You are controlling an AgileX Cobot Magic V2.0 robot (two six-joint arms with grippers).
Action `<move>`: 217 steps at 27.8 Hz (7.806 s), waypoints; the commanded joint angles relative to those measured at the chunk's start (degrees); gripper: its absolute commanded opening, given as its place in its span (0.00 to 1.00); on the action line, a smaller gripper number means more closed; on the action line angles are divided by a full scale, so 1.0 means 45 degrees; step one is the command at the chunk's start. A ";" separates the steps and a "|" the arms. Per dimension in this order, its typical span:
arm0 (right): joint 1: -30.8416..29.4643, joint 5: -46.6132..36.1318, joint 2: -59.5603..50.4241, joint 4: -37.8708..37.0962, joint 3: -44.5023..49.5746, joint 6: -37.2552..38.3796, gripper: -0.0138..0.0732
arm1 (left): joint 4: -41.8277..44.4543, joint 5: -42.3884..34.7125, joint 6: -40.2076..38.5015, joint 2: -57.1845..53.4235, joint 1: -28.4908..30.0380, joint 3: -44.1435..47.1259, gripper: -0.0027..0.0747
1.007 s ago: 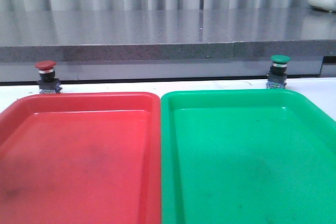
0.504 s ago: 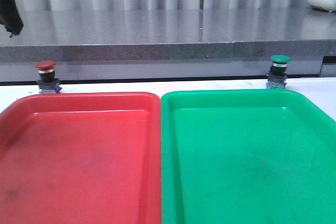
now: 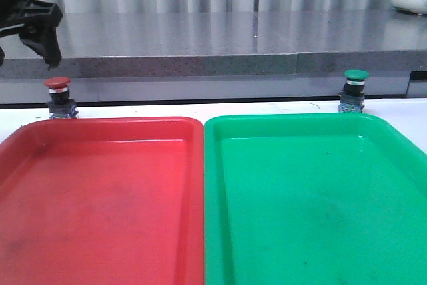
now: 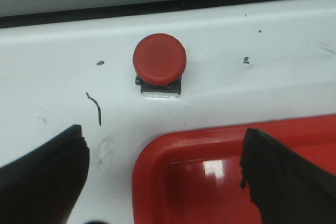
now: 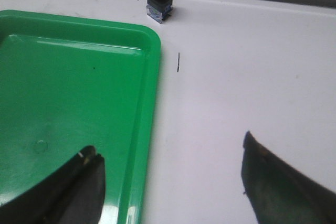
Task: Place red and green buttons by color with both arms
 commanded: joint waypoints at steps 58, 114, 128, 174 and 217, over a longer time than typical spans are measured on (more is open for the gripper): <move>-0.0080 -0.0777 0.0113 0.0000 -0.0360 -0.0097 0.80 | -0.0136 -0.0383 -0.0036 0.2096 -0.0076 -0.3814 0.27; -0.0080 -0.0777 0.0113 0.0000 -0.0360 -0.0097 0.80 | -0.0707 -0.2883 -0.0032 -0.5235 -0.3626 0.6457 0.27; -0.0080 -0.0777 0.0113 0.0000 -0.0360 -0.0097 0.80 | -0.0707 -0.3701 -0.0032 -0.3541 -0.3626 0.6457 0.27; -0.0080 -0.0777 0.0113 0.0000 -0.0360 -0.0097 0.80 | -0.0947 -0.1397 -0.0032 -0.7992 -0.3647 0.6457 0.66; -0.0080 -0.0777 0.0113 0.0000 -0.0360 -0.0097 0.80 | -0.0947 0.0918 -0.0010 -1.5005 -0.3647 0.7735 0.65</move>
